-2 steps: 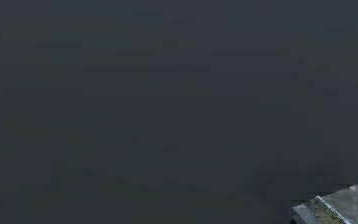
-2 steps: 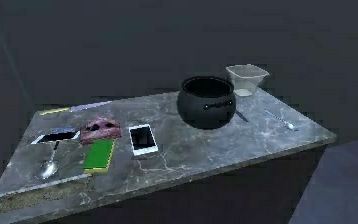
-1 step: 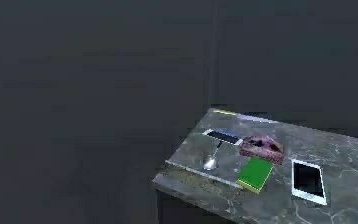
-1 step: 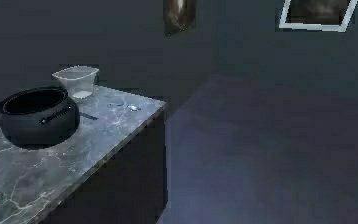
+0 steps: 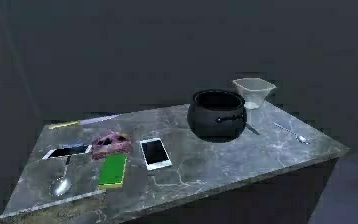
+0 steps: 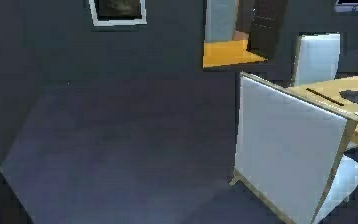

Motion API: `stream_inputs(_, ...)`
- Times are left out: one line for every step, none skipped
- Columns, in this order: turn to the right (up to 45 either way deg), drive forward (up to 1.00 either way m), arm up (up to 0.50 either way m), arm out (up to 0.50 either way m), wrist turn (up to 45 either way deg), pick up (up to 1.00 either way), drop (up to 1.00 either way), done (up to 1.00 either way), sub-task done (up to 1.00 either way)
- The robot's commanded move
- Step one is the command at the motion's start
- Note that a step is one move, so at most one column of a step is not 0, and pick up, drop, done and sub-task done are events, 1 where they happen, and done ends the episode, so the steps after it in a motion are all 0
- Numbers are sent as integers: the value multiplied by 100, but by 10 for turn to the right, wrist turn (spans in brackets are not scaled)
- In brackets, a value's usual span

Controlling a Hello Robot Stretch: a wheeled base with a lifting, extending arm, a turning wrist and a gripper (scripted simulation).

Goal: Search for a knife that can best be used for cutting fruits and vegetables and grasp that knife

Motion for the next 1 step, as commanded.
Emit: stream_inputs(450,0,0,0,0,0,0,0,0)
